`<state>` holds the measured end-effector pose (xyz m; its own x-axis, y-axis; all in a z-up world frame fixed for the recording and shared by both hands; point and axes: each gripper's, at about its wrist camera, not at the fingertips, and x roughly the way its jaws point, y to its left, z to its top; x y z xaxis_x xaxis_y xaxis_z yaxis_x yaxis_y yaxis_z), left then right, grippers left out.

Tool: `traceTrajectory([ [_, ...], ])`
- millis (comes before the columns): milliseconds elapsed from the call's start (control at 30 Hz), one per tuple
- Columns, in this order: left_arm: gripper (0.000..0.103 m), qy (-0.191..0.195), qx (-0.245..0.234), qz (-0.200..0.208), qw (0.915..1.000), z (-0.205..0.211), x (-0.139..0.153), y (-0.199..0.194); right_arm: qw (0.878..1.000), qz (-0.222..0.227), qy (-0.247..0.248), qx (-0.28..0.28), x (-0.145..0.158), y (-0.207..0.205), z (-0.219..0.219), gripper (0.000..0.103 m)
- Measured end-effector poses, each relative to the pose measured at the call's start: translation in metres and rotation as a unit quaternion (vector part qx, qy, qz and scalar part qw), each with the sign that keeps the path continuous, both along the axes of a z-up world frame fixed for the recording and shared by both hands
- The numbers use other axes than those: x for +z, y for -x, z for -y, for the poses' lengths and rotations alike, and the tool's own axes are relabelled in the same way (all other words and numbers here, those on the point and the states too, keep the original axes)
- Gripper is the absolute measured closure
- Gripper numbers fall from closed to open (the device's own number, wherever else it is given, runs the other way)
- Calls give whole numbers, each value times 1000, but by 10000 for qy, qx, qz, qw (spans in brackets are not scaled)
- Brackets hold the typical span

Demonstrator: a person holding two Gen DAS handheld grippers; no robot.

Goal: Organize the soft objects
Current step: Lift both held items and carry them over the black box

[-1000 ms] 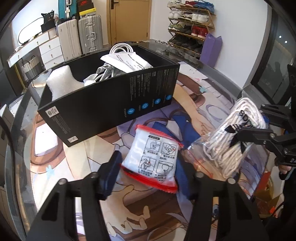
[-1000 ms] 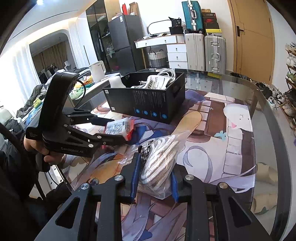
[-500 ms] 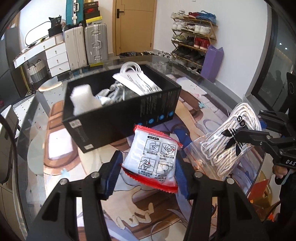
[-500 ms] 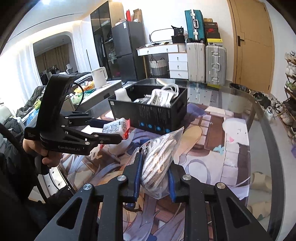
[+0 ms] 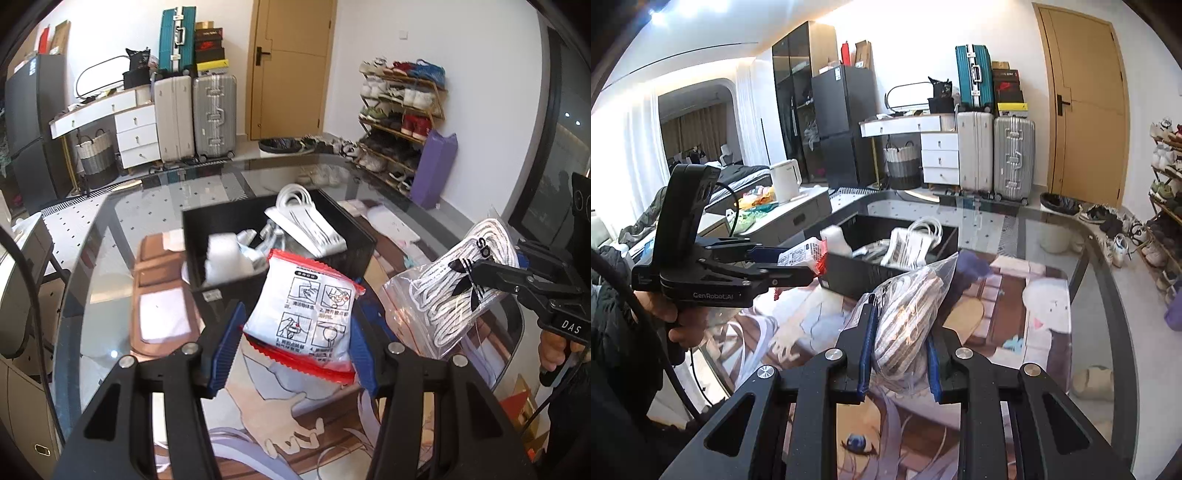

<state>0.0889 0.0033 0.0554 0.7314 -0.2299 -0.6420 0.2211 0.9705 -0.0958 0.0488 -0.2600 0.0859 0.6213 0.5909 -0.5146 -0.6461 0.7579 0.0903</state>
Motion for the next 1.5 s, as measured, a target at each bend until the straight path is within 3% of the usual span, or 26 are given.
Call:
traceTrajectory([
  [733, 49, 35, 492, 266, 9984, -26, 23, -39, 9990, 360, -118, -241, 33, -47, -34, 80],
  [1500, 49, 44, 684, 108, 9976, -37, 1, -97, 9986, 125, -275, -436, 23, -116, -73, 80],
])
